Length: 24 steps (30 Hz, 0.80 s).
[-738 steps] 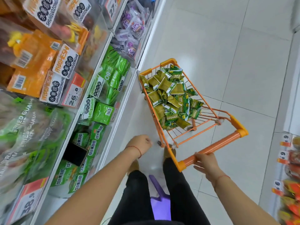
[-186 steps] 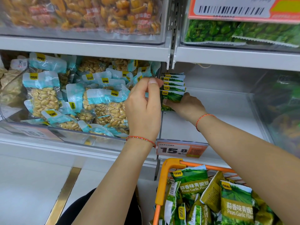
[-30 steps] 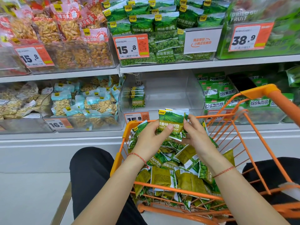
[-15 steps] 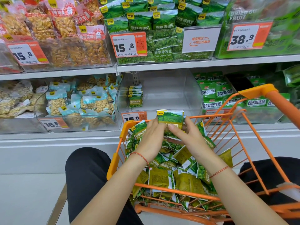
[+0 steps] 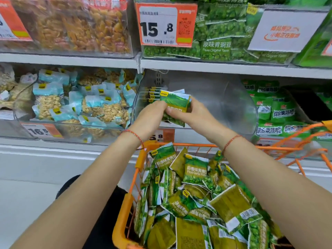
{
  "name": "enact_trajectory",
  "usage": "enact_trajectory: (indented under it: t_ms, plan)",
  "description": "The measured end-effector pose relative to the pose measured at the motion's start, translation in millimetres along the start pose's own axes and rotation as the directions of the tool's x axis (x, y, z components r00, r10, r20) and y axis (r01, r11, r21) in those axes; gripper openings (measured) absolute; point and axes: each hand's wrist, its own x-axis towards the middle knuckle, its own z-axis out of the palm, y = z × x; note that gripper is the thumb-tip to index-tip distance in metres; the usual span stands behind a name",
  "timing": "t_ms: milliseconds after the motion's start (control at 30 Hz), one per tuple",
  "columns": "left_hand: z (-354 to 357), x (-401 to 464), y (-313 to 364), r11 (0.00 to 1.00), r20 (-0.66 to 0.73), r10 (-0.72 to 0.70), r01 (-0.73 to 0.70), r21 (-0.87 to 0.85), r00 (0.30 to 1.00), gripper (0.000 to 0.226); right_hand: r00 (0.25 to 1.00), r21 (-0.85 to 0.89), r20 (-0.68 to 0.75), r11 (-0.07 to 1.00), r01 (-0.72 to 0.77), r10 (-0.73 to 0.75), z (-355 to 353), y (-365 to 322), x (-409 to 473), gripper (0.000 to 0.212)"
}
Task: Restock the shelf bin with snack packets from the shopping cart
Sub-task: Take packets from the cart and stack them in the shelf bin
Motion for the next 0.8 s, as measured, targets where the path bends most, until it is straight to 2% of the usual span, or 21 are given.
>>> enact_trajectory:
  t_ms: [67,100,167,233,367,400,500,533,600,700,733,800]
  plan:
    - [-10,13,-20,0.988,-0.112,0.148,-0.143,0.057,0.983,0.039,0.999,-0.008,-0.005,0.999,-0.039,0.039,0,9,17,0.049]
    - [-15,18,-30,0.979,-0.242,0.199,-0.184,0.083,0.95,0.045,0.998,-0.021,-0.009,0.998,-0.066,0.066,-1,13,27,0.05]
    - [-23,24,-48,0.961,-0.463,0.266,-0.192,0.201,0.846,0.048,0.99,-0.055,0.021,0.989,-0.137,0.138,-5,25,46,0.05]
    - [-25,32,-68,0.969,-0.579,0.24,-0.156,0.191,0.78,0.044,0.97,-0.085,0.077,0.971,-0.225,0.232,-5,39,62,0.046]
    - [-22,45,-90,0.958,-0.585,0.274,-0.161,0.239,0.764,0.039,0.923,-0.113,0.099,0.926,-0.36,0.371,6,61,93,0.052]
    - [-23,47,-90,0.955,-0.586,0.286,-0.178,0.236,0.758,0.037,0.912,-0.103,0.104,0.916,-0.388,0.397,12,65,101,0.06]
    - [-27,54,-90,0.958,-0.609,0.283,-0.193,0.211,0.741,0.036,0.891,-0.113,0.132,0.9,-0.421,0.434,29,68,120,0.102]
    - [-28,56,-90,0.962,-0.615,0.272,-0.193,0.194,0.74,0.035,0.891,-0.096,0.154,0.904,-0.416,0.426,35,71,127,0.104]
    - [-31,59,-91,0.965,-0.623,0.263,-0.207,0.163,0.737,0.035,0.893,-0.054,0.174,0.909,-0.412,0.415,46,76,137,0.086]
    - [-34,59,-91,0.965,-0.622,0.261,-0.215,0.15,0.738,0.034,0.896,-0.087,0.14,0.906,-0.413,0.422,55,80,144,0.094]
    - [-35,59,-91,0.965,-0.62,0.26,-0.213,0.151,0.741,0.034,0.903,-0.137,0.126,0.909,-0.395,0.411,55,81,143,0.082]
    - [-36,58,-92,0.965,-0.614,0.262,-0.211,0.156,0.744,0.036,0.914,-0.359,0.078,0.866,-0.348,0.399,52,81,139,0.061]
